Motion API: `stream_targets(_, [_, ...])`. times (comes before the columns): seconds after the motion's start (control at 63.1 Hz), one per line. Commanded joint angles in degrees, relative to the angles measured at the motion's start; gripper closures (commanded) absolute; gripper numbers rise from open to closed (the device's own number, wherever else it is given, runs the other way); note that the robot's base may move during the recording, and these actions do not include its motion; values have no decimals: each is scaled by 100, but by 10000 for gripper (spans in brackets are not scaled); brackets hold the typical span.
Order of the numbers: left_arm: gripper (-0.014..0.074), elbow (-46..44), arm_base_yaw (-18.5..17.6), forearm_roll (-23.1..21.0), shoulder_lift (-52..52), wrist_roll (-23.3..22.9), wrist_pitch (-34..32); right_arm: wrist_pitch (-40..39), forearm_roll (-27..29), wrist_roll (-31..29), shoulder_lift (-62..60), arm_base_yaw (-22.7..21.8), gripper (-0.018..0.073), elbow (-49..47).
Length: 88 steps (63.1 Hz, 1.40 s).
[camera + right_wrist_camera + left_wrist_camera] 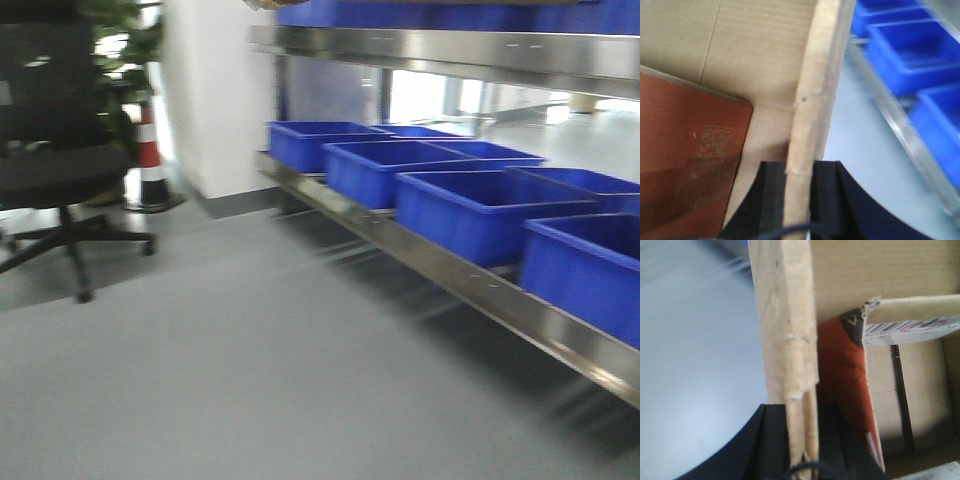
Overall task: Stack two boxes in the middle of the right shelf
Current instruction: 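Align the base in front of the shelf's middle level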
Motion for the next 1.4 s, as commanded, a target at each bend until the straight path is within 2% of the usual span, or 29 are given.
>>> stream_targets(0.0, [708,-80,28,82,-69,-4,-215,-265,-200,-56,-90,-28,711,-52])
stream_targets(1.379, [708,-80,28,82,-69,-4,-215,-264,-190,-56,-90,-28,711,-52])
